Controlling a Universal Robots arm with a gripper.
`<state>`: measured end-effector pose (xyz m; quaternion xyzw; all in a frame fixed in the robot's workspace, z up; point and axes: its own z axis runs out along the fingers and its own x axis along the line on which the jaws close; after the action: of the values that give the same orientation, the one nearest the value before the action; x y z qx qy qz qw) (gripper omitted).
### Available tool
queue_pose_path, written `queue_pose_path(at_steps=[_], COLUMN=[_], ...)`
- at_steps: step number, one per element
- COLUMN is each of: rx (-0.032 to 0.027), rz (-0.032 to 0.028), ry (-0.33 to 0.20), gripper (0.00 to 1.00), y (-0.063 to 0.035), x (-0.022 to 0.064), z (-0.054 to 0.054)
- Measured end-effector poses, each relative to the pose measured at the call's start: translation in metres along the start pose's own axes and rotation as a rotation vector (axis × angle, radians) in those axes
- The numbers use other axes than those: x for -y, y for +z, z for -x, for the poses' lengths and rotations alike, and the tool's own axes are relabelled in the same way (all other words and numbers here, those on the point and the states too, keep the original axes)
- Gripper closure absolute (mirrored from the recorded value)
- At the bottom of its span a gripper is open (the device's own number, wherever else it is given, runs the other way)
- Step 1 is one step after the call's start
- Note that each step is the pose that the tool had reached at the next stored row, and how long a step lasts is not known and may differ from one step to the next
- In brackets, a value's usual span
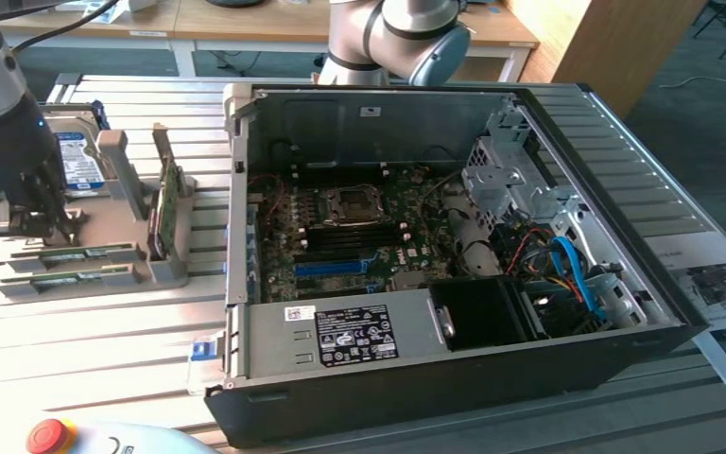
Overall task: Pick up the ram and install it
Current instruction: 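Pick up the ram and move it above insertion slot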
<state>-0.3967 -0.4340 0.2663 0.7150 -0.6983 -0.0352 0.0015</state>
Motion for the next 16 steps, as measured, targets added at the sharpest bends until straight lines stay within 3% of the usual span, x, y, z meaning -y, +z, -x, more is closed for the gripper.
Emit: queue_pose_path(at_steps=[7, 16], rx=[-0.0001, 0.0006], rz=[0.0004, 0.0003], ry=[0.0, 0.0], gripper=[0.76, 0.76], y=[0.0, 0.014], x=[0.0018, 0.0025], z=[0.0, -0.002])
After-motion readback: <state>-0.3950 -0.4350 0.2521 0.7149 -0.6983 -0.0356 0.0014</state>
